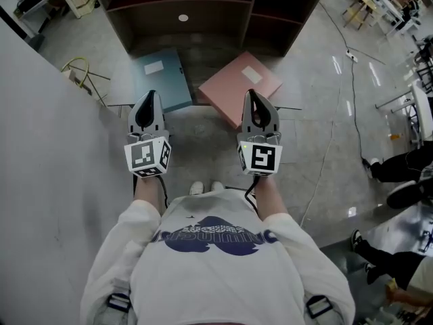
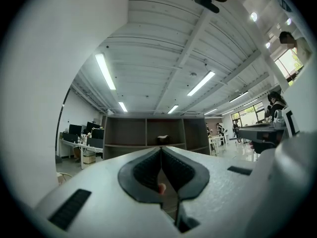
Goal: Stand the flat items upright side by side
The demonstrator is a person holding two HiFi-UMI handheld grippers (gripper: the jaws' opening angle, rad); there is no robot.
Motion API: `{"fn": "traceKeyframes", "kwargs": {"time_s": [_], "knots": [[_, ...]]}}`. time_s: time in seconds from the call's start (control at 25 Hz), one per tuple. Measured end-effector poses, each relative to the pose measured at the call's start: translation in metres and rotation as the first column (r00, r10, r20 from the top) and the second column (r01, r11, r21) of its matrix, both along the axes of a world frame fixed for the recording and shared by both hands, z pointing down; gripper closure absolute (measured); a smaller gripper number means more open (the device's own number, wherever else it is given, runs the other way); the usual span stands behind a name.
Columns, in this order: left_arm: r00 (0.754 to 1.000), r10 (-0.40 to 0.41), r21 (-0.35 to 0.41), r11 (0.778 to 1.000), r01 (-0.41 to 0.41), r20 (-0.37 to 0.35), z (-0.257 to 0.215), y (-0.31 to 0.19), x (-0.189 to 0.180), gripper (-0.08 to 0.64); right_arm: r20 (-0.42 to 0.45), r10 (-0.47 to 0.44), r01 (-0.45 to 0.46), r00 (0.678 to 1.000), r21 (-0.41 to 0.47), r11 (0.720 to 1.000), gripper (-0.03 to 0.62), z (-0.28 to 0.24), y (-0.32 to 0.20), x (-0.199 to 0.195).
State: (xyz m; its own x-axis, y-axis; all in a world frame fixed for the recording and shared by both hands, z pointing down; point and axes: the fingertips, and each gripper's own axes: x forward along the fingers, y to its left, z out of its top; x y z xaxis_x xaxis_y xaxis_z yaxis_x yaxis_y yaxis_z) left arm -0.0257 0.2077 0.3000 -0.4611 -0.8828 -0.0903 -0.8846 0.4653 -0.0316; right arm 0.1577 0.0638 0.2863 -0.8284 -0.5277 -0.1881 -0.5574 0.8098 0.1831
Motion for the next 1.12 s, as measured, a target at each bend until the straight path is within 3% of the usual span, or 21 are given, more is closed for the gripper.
{"fn": "traceKeyframes", "kwargs": {"time_s": [0.08, 0.16, 0.32, 0.4, 0.76, 1.12], "knots": [[1.0, 0.006, -0.001, 1.0, -0.006, -0.002, 0.0, -0.001, -0.002, 0.549, 0.001, -0.006, 0.006, 1.0, -0.023, 1.0, 0.589, 0.003, -0.005, 0.003], [1.0, 0.016, -0.016, 1.0, -0.016, -0.008, 0.005, -0.004, -0.003, 0.536, -0.012, -0.016, 0.016, 1.0, -0.053, 0.998, 0.44, 0.01, -0.01, 0.003], [0.998, 0.053, -0.066, 0.996, -0.056, -0.045, 0.022, -0.013, 0.001, 0.388, -0.056, -0.036, 0.029, 0.998, -0.126, 0.992, 0.333, 0.032, -0.021, 0.005], [0.995, 0.075, -0.096, 0.992, -0.081, -0.067, 0.033, -0.018, 0.003, 0.346, -0.074, -0.046, 0.032, 0.996, -0.181, 0.983, 0.286, 0.046, -0.027, 0.008], [0.986, 0.114, -0.222, 0.965, -0.138, -0.118, 0.073, -0.052, 0.007, 0.308, -0.145, -0.034, -0.009, 0.989, -0.285, 0.958, 0.278, 0.09, -0.066, 0.034], [0.98, 0.125, -0.263, 0.951, -0.163, -0.157, 0.098, -0.084, 0.0, 0.278, -0.172, -0.023, -0.034, 0.985, -0.323, 0.946, 0.273, 0.115, -0.102, 0.04]]}}
